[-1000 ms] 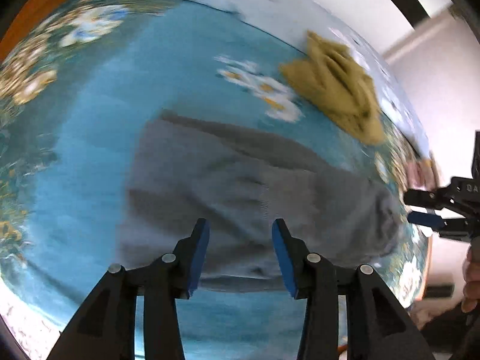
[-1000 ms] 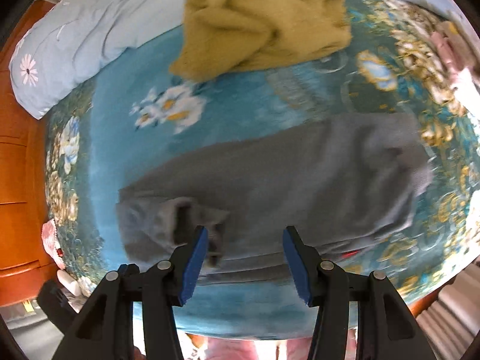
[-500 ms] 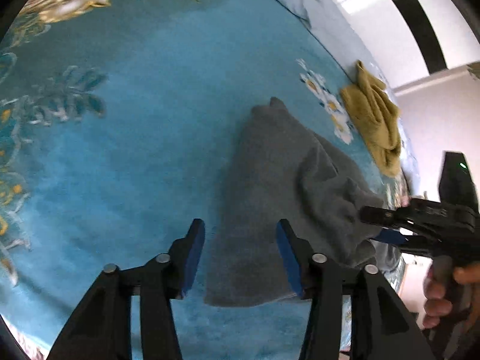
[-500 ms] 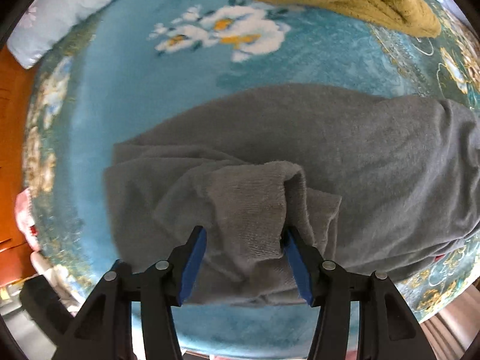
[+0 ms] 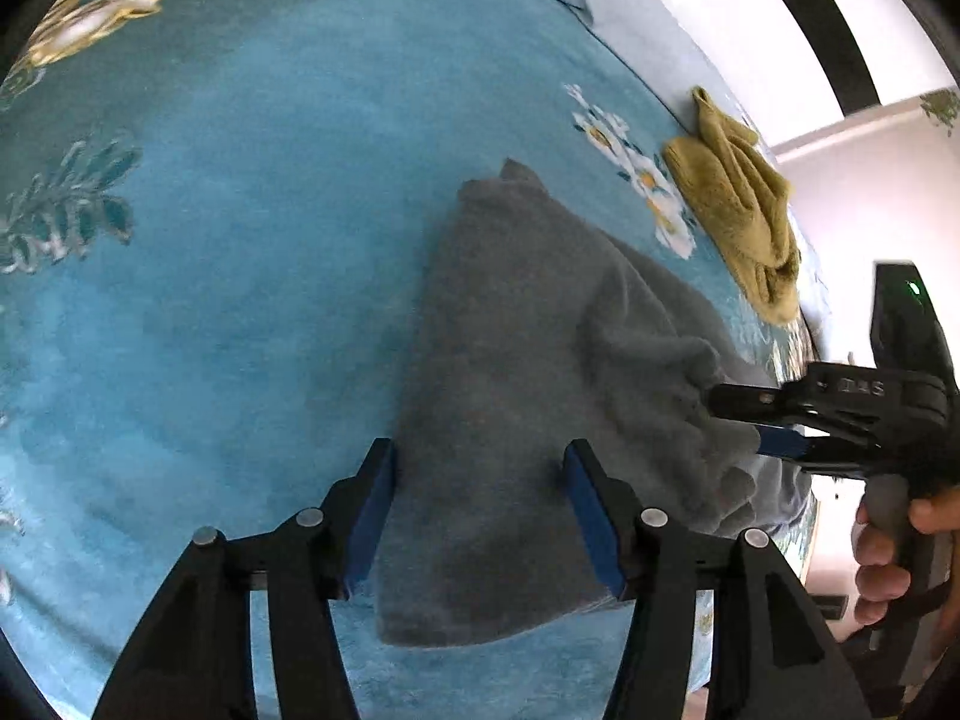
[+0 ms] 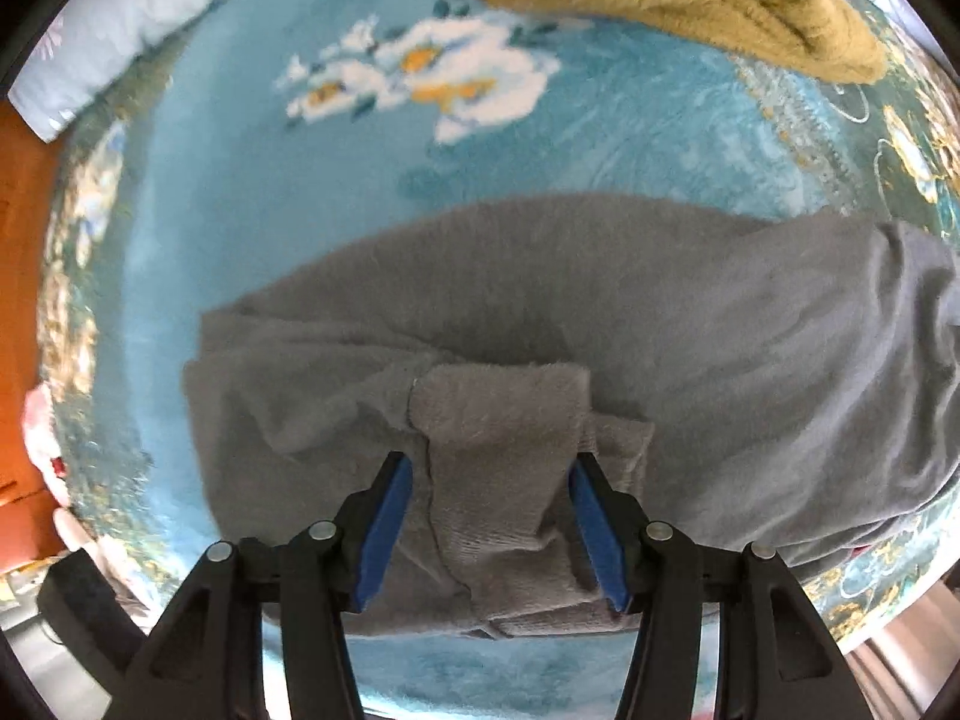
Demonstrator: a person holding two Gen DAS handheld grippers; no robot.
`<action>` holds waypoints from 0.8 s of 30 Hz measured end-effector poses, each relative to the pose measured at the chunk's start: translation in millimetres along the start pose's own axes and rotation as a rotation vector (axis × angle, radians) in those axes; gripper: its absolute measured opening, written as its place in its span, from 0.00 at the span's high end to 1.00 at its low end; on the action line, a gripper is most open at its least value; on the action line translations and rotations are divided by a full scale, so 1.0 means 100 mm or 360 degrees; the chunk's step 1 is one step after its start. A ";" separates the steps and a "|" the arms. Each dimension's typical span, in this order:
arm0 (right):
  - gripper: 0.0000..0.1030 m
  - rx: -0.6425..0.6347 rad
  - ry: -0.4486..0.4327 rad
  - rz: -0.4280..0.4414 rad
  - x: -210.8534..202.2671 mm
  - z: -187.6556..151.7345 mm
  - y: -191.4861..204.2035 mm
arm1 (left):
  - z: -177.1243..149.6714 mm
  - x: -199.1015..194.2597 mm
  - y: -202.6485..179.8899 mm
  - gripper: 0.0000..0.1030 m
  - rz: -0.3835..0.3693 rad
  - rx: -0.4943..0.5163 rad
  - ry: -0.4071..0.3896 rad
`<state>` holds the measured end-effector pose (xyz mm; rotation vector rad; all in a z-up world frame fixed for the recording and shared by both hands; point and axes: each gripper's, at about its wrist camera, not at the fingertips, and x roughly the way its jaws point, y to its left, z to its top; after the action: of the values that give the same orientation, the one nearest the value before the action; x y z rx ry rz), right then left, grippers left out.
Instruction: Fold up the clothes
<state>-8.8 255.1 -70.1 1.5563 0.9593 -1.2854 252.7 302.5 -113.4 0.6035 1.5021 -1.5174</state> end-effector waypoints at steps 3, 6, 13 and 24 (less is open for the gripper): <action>0.43 0.0072 -0.0047 0.0033 -0.14 0.01 -0.25 | 0.07 -0.18 -0.02 0.44 0.0037 -0.0055 -0.0092; 0.43 0.0177 -0.0094 0.0068 -0.29 0.01 -0.57 | 0.15 -0.32 -0.17 0.44 0.0025 -0.0061 -0.0167; 0.43 0.0413 -0.0173 0.0167 -0.60 0.00 -1.34 | 0.13 -0.03 -0.95 0.44 -0.0011 0.0160 -0.0049; 0.43 0.0624 -0.0295 0.0428 -0.84 -0.33 -2.28 | -0.18 0.86 -1.50 0.44 0.0107 0.0092 0.0265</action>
<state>-226.5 356.5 -19.1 1.7522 0.3778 -1.4487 80.6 278.0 -109.7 0.8235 1.5507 -1.4929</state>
